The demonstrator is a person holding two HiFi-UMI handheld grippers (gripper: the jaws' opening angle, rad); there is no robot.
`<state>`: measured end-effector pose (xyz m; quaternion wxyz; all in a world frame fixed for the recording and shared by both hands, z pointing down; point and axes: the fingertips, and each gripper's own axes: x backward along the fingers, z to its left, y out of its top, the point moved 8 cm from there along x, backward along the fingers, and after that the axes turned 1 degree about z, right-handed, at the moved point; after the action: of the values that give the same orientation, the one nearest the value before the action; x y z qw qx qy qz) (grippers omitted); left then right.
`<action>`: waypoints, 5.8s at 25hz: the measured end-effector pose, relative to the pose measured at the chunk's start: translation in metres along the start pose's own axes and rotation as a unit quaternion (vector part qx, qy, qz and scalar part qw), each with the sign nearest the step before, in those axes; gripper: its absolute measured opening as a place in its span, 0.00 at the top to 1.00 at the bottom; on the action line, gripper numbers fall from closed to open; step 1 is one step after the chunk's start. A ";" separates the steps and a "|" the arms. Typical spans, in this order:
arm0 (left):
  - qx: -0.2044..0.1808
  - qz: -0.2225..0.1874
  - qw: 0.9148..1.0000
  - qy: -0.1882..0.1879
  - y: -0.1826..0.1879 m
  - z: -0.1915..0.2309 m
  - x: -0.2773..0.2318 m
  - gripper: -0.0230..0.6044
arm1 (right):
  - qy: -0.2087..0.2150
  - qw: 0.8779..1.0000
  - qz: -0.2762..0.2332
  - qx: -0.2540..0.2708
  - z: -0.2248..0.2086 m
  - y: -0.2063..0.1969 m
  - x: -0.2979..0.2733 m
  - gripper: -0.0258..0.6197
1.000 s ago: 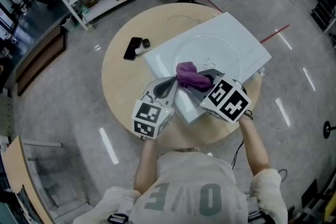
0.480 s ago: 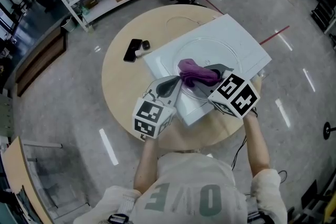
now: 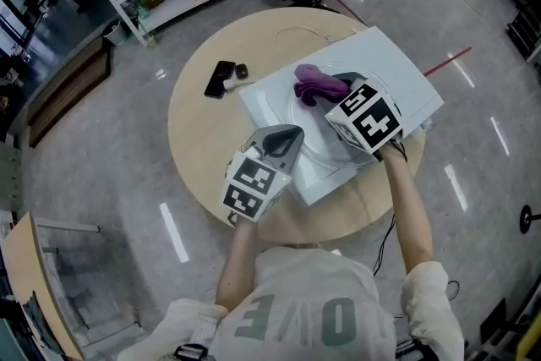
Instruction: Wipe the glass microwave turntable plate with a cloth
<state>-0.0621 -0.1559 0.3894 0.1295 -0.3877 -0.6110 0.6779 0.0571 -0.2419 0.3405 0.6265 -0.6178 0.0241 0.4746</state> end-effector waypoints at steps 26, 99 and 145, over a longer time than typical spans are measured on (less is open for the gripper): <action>0.043 0.029 0.998 -0.046 0.001 0.002 0.003 0.96 | -0.003 0.998 0.047 0.044 0.012 0.008 -0.028 0.87; 0.052 0.004 0.998 -0.024 -0.001 0.001 0.003 0.96 | 0.004 1.000 0.012 0.025 0.055 -0.041 0.067 0.87; 0.046 0.011 0.999 0.002 -0.001 0.001 0.005 0.96 | -0.023 0.996 0.067 0.061 0.097 -0.062 0.093 0.87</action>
<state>-0.0665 -0.1536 0.3889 0.1409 -0.3899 -0.5748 0.7055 0.0925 -0.0992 0.3524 0.6301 -0.5647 0.0801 0.5270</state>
